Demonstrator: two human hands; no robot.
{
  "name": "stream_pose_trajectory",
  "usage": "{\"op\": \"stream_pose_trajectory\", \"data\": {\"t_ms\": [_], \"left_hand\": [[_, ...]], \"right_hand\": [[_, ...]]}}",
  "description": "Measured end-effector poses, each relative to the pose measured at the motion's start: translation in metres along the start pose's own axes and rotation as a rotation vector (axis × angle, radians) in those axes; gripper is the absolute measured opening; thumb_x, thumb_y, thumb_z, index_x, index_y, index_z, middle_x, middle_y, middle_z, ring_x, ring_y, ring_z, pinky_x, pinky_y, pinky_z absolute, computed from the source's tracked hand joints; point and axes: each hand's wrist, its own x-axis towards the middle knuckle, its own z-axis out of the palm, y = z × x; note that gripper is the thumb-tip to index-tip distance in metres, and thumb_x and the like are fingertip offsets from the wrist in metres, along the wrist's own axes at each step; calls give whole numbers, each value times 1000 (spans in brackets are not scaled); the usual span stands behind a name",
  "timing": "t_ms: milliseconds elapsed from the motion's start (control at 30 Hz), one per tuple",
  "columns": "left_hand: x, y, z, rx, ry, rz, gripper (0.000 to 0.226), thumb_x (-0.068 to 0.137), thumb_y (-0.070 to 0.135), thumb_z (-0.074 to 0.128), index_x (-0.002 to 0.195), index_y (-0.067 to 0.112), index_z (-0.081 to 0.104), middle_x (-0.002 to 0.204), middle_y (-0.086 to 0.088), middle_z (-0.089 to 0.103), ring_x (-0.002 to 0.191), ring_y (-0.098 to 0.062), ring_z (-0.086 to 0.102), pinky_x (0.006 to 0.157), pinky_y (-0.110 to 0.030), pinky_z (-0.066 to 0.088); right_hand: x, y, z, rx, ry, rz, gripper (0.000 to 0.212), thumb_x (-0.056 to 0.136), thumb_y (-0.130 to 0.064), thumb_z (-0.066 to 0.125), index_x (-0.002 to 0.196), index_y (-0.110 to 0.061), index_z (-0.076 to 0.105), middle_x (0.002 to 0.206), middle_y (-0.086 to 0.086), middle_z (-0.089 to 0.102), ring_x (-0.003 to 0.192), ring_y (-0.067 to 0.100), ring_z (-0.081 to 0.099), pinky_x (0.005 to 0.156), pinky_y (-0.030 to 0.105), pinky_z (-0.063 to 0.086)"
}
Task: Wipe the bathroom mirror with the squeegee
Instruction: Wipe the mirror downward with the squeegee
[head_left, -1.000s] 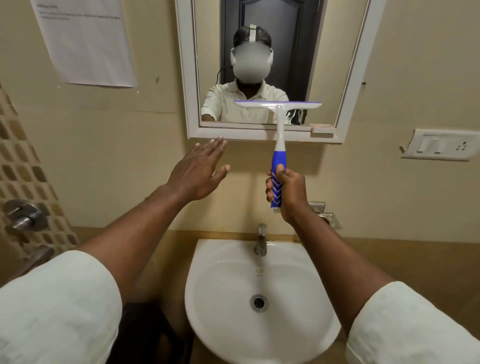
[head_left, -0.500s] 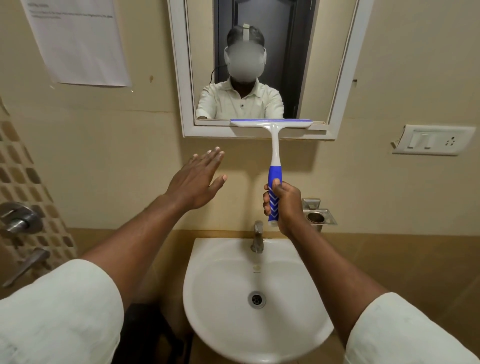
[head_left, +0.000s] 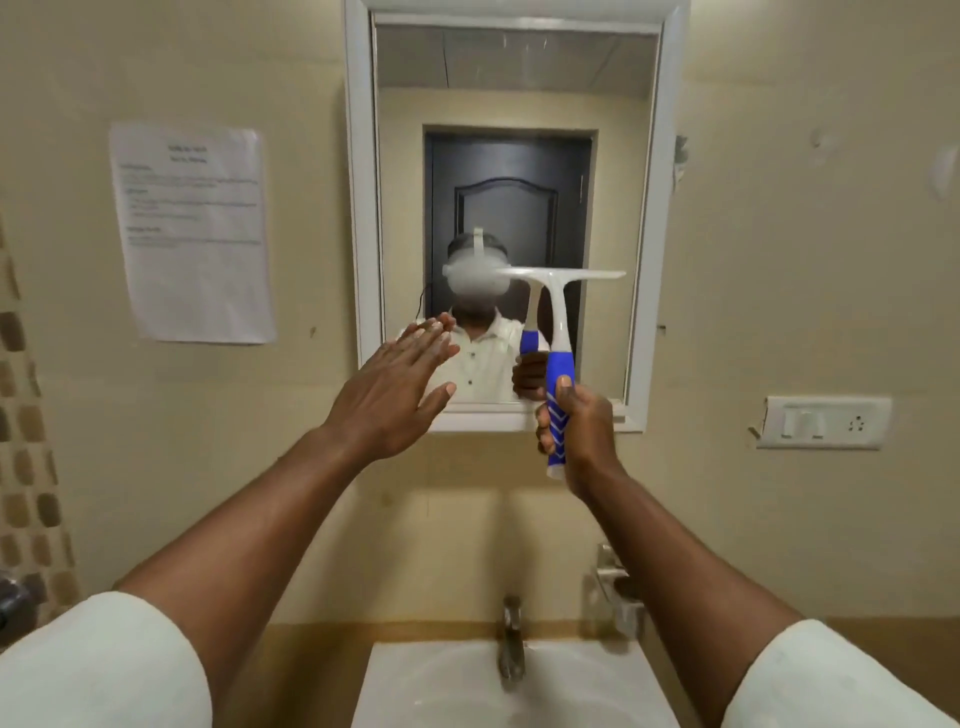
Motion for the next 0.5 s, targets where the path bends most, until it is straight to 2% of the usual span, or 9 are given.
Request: {"op": "stream_pose_trajectory", "data": {"t_ms": [167, 333, 500], "left_hand": [[56, 0, -49, 67, 122, 37, 60, 97, 45, 32, 148, 23, 11, 158, 2, 12, 145, -13, 12, 114, -31, 7], [96, 6, -85, 95, 226, 80, 61, 96, 42, 35, 148, 21, 13, 158, 2, 11, 145, -13, 10, 113, -27, 3], [111, 7, -89, 115, 281, 127, 61, 96, 45, 34, 148, 22, 13, 158, 3, 12, 145, -11, 9, 113, -27, 5]], "right_hand": [[57, -74, 10, 16, -28, -103, 26, 99, -24, 39, 86, -9, 57, 64, 6, 49, 52, 18, 40, 49, 32, 31], [106, -132, 17, 56, -96, -105, 26, 97, -27, 38, 86, -8, 52, 65, 5, 47, 54, 19, 40, 52, 32, 33], [130, -153, 24, 92, -115, -124, 22, 95, -24, 40, 90, -7, 53, 62, 4, 48, 51, 18, 43, 52, 28, 39]]}}
